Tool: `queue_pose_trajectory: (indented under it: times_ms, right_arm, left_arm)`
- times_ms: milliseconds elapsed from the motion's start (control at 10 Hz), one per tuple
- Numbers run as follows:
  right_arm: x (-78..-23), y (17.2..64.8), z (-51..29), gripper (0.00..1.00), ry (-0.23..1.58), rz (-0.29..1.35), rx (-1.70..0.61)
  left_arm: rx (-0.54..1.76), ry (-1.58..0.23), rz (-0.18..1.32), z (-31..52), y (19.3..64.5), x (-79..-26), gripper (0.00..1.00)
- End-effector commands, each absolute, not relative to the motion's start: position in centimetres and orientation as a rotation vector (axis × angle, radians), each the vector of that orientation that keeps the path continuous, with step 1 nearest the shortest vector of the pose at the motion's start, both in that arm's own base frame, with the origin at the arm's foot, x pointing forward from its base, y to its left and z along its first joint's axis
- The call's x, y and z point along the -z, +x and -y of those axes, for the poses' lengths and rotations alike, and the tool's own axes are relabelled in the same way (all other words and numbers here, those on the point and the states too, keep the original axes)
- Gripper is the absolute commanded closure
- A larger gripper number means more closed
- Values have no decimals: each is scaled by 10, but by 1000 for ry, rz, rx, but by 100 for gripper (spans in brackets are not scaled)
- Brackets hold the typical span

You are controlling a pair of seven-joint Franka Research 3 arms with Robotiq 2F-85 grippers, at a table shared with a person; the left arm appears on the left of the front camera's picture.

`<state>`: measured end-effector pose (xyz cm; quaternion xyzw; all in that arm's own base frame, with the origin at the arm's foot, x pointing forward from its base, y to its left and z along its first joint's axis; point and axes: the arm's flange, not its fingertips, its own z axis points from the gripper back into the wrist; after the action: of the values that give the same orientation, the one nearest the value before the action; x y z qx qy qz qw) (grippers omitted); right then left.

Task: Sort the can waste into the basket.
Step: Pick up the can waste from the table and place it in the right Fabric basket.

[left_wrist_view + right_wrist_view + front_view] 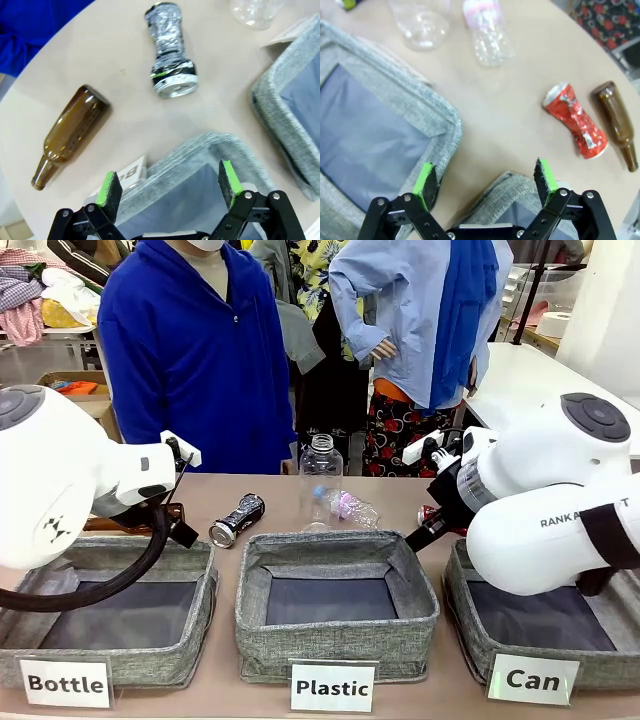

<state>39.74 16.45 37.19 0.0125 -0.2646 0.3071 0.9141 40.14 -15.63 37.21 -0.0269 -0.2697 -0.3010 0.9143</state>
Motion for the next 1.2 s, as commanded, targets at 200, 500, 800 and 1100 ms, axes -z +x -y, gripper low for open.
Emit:
queue_pose_trajectory:
  times_ms: [200, 500, 800, 1100]
  right_arm:
    - [-460, 381, -131, 0, 290, 485, -228]
    - [-498, 344, -62, 0, 693, 477, -261]
    - [-480, 320, 61, 0, 1087, 574, 98]
    - [-435, 259, 148, 0, 1215, 712, 413]
  left_arm:
    - [597, -408, 591, 129, 351, -438, 0]
    - [544, -752, 541, 75, 292, -471, 0]
    - [482, -1128, 632, -64, 276, -462, 0]
    - [-15, -1398, 756, -118, 270, -384, 0]
